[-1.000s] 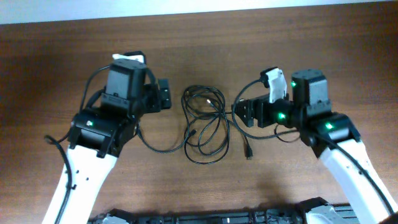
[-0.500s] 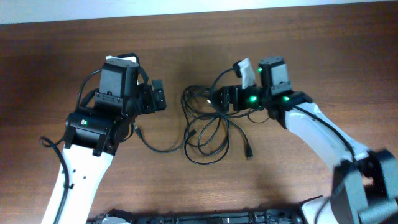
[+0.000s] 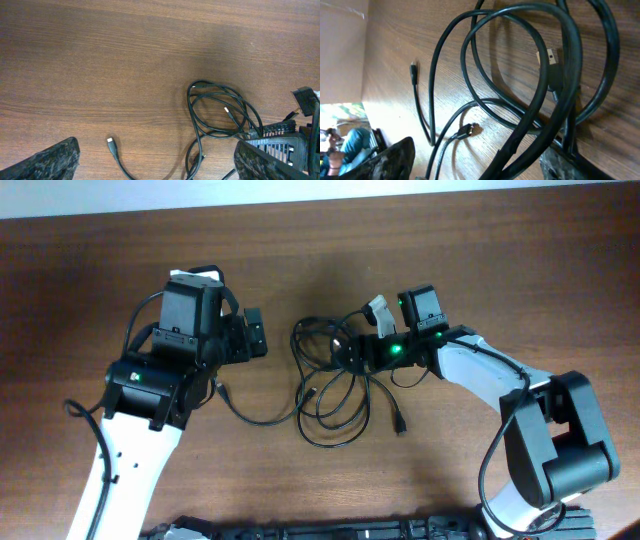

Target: Untangle cables

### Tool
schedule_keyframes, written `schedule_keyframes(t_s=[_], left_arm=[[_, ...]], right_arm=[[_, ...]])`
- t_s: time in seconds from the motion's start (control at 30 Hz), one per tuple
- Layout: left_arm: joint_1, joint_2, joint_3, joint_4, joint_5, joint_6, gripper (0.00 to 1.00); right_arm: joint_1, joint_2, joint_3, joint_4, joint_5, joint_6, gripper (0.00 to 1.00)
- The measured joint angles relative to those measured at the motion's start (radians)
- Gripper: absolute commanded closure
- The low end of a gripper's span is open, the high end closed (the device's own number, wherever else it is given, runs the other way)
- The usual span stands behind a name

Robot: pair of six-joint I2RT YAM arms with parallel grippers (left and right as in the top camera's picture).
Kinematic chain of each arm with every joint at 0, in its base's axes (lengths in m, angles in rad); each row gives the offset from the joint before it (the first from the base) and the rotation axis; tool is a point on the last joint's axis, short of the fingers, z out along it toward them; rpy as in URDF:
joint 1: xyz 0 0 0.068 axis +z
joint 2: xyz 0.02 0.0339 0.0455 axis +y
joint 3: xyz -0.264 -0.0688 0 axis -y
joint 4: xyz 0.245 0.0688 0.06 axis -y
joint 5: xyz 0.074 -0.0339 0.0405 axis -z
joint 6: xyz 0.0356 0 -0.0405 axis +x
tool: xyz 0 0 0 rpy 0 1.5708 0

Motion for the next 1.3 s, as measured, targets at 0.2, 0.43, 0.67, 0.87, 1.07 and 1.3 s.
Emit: schedule_keyframes(t_s=[0.2, 0.43, 0.67, 0.87, 1.07, 1.3], left_arm=[[0.0, 0.0, 0.0, 0.0, 0.0, 0.0, 0.01], [0.0, 0.0, 0.0, 0.0, 0.0, 0.0, 0.01], [0.0, 0.0, 0.0, 0.0, 0.0, 0.0, 0.01], [0.0, 0.0, 0.0, 0.0, 0.0, 0.0, 0.01], [0.0, 0.0, 0.0, 0.0, 0.0, 0.0, 0.01], [0.0, 0.0, 0.0, 0.0, 0.0, 0.0, 0.01]], right_arm=[[0.0, 0.0, 0.0, 0.031, 0.093, 0.002, 0.23], [0.0, 0.0, 0.0, 0.164, 0.14, 0.215, 0.56], [0.001, 0.0, 0.0, 0.163, 0.152, 0.299, 0.77], [0.001, 0.0, 0.0, 0.159, 0.152, 0.314, 0.96], [0.001, 0.0, 0.0, 0.212, 0.095, 0.303, 0.96], [0.001, -0.074, 0.028, 0.214, 0.048, 0.25, 0.96]])
